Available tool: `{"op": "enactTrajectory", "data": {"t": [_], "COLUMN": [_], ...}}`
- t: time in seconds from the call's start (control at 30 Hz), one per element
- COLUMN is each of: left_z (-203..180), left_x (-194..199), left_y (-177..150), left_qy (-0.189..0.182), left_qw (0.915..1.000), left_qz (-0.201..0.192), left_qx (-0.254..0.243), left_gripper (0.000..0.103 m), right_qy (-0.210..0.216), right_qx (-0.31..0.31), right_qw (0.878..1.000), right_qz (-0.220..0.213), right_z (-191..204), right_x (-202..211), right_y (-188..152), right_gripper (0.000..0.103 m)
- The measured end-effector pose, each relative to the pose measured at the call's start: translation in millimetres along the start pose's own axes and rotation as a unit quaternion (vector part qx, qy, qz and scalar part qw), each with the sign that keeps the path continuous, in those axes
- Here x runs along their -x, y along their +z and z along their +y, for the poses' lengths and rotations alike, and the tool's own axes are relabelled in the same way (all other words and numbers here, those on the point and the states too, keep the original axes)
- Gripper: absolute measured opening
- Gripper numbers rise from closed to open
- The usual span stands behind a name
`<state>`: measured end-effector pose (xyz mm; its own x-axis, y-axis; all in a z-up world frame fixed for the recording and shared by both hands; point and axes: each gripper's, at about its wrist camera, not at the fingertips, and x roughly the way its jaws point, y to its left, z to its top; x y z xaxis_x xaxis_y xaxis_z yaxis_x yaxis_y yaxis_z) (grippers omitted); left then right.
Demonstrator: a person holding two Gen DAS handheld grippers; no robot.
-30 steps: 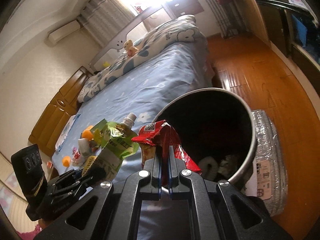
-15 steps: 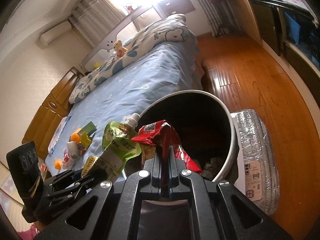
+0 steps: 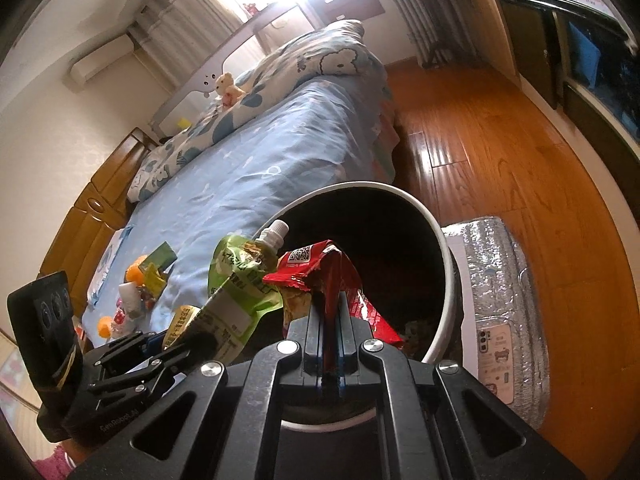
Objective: Collect trash
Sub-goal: 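Move both items over the bin and open both tools to release them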
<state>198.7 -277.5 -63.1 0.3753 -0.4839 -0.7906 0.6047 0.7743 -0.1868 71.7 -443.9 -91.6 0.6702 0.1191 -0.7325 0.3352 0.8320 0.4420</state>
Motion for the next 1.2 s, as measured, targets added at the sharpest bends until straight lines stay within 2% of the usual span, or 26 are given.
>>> {"op": "enactTrajectory", "data": {"t": [0.17, 0.2, 0.27, 0.37, 0.43, 0.47, 0.6, 0.7, 0.73, 0.97, 1.07, 1.2], "left_z": [-2, -3, -4, -3, 0, 3, 12, 25, 30, 58, 73, 92], "left_x": [-5, -6, -7, -2, 1, 5, 19, 34, 40, 77, 92, 114], "left_y": [4, 5, 6, 3, 0, -3, -17, -33, -40, -80, -99, -122], "left_qy": [-0.006, -0.005, -0.003, -0.004, -0.004, -0.002, 0.007, 0.023, 0.032, 0.084, 0.105, 0.127], "left_qw": [1.0, 0.9999, 0.9999, 0.9999, 0.9997, 0.9996, 0.9991, 0.9982, 0.9975, 0.9912, 0.9866, 0.9796], "left_qz": [0.004, 0.005, 0.008, 0.001, -0.002, -0.005, -0.014, -0.022, -0.025, -0.042, -0.048, -0.057], "left_qx": [0.006, 0.008, 0.011, 0.017, 0.024, 0.028, 0.04, 0.051, 0.057, 0.093, 0.115, 0.145], "left_gripper": [0.033, 0.035, 0.047, 0.056, 0.056, 0.057, 0.061, 0.063, 0.063, 0.063, 0.063, 0.064], "right_qy": [-0.009, -0.012, -0.016, -0.022, -0.02, -0.017, -0.012, 0.001, 0.005, 0.033, 0.05, 0.067], "right_qx": [0.005, 0.004, -0.002, -0.011, -0.014, -0.014, -0.003, 0.005, 0.011, 0.057, 0.069, 0.088], "right_qw": [1.0, 1.0, 1.0, 0.999, 1.0, 1.0, 1.0, 1.0, 1.0, 0.998, 0.996, 0.993], "right_qz": [0.008, 0.011, 0.02, 0.022, 0.017, 0.013, 0.008, 0.003, 0.001, 0.008, 0.016, 0.033], "right_z": [0, -1, -3, -7, -7, -5, 8, 24, 31, 85, 105, 134], "right_x": [-5, -6, -10, -10, -8, -6, -3, -2, -2, -15, -25, -41], "right_y": [4, 5, 6, 5, 4, 3, 1, -1, -1, -13, -21, -32], "right_gripper": [0.009, 0.009, 0.011, 0.021, 0.046, 0.05, 0.055, 0.071, 0.074, 0.082, 0.094, 0.095]}}
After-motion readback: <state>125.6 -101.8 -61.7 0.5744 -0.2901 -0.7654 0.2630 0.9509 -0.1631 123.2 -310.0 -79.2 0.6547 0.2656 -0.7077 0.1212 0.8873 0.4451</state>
